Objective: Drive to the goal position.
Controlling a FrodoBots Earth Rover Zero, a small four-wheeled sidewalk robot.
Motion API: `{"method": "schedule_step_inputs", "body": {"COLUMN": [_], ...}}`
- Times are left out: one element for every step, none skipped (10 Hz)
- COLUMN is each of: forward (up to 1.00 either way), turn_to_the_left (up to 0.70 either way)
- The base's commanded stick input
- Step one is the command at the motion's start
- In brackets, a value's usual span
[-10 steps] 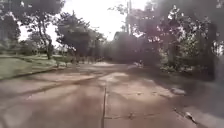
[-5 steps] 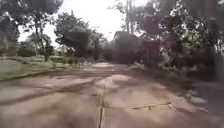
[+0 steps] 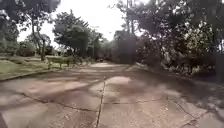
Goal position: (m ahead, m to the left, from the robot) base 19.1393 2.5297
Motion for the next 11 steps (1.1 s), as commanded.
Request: {"method": "schedule_step_inputs", "body": {"forward": [1.00, 1.00, 1.00, 1.00, 1.00, 1.00, 1.00, 1.00, 1.00, 1.00, 1.00], "turn_to_the_left": [0.00, 0.00, 0.00, 0.00, 0.00, 0.00, 0.00, 0.00, 0.00, 0.00, 0.00]}}
